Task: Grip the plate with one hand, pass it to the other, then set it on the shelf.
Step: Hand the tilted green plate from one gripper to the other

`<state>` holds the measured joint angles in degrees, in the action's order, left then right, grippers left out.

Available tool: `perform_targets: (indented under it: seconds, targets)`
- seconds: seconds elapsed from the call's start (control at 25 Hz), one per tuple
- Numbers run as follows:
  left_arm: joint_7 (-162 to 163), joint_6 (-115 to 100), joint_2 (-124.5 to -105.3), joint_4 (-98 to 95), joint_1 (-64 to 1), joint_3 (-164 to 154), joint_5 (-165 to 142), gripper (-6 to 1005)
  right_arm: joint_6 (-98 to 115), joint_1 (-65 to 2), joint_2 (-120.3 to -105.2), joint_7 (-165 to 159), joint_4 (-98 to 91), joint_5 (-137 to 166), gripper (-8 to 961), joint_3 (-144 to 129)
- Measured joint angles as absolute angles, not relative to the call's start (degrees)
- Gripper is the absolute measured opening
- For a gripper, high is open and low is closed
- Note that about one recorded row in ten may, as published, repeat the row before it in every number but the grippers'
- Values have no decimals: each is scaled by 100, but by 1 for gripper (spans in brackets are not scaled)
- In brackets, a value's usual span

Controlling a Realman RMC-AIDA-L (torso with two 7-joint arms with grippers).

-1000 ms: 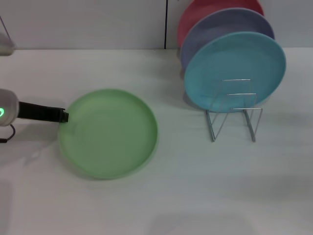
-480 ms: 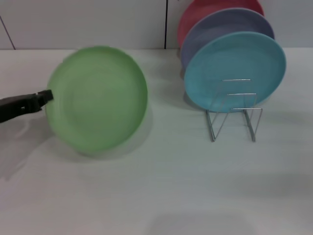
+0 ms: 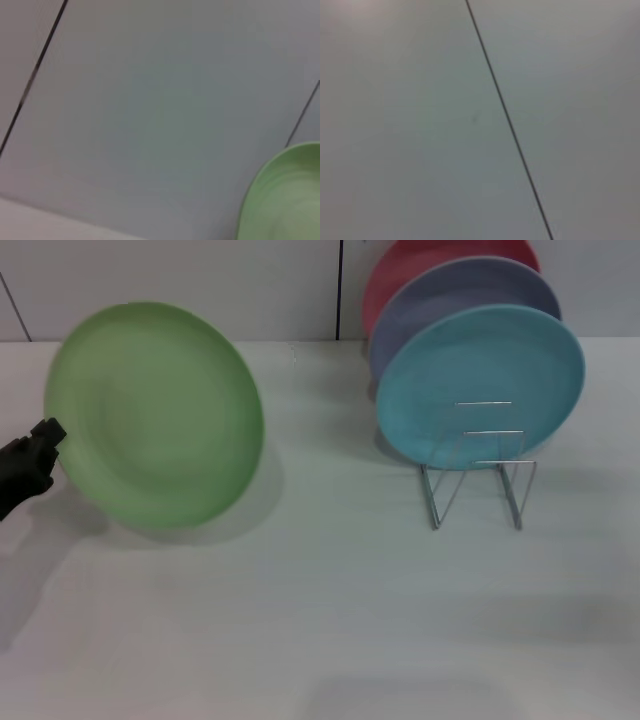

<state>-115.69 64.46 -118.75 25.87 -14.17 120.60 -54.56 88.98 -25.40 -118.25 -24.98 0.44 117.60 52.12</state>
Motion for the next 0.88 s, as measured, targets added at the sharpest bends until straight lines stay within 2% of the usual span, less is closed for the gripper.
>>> perform_targets:
  seconds: [0.44, 0.88]
  targets:
    - [-14106, 8048, -11918, 571, -1883, 12065, -4126, 30, 9013, -2242, -11931, -2395, 288, 11765, 705, 4694]
    - [-14992, 7995, -11918, 44, -2234, 12053, -3943, 30, 9200, -1782, -11953, -1562, 1076, 11772, 704, 4148]
